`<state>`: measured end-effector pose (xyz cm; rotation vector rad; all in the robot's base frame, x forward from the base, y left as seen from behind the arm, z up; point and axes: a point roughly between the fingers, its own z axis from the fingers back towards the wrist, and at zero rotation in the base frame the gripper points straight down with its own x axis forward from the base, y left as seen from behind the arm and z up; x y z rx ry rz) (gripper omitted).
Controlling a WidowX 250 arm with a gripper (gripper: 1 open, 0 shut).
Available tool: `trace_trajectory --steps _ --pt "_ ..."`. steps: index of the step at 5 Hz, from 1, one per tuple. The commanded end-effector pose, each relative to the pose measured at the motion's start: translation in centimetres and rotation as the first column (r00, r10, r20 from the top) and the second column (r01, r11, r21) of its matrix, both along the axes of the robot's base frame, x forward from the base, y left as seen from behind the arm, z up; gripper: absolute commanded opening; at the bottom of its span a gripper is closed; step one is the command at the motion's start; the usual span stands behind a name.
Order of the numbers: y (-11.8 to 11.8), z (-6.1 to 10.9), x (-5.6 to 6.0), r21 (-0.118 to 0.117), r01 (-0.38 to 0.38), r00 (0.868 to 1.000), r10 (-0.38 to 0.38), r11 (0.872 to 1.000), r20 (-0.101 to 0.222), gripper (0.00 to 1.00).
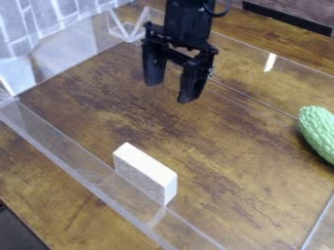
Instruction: Put the white object in the blue tray
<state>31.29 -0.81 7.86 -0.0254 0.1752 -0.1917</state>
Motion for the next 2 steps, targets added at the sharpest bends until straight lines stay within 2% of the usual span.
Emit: trace_trajectory --steps 1,2 --pt "-0.83 1.14 1.05 -0.003 0.048 0.997 -0.047 0.999 0.057 1.00" --pt "-0.95 0.44 1.10 -0.004 0.071 0.996 -0.070 0.997 0.045 1.00"
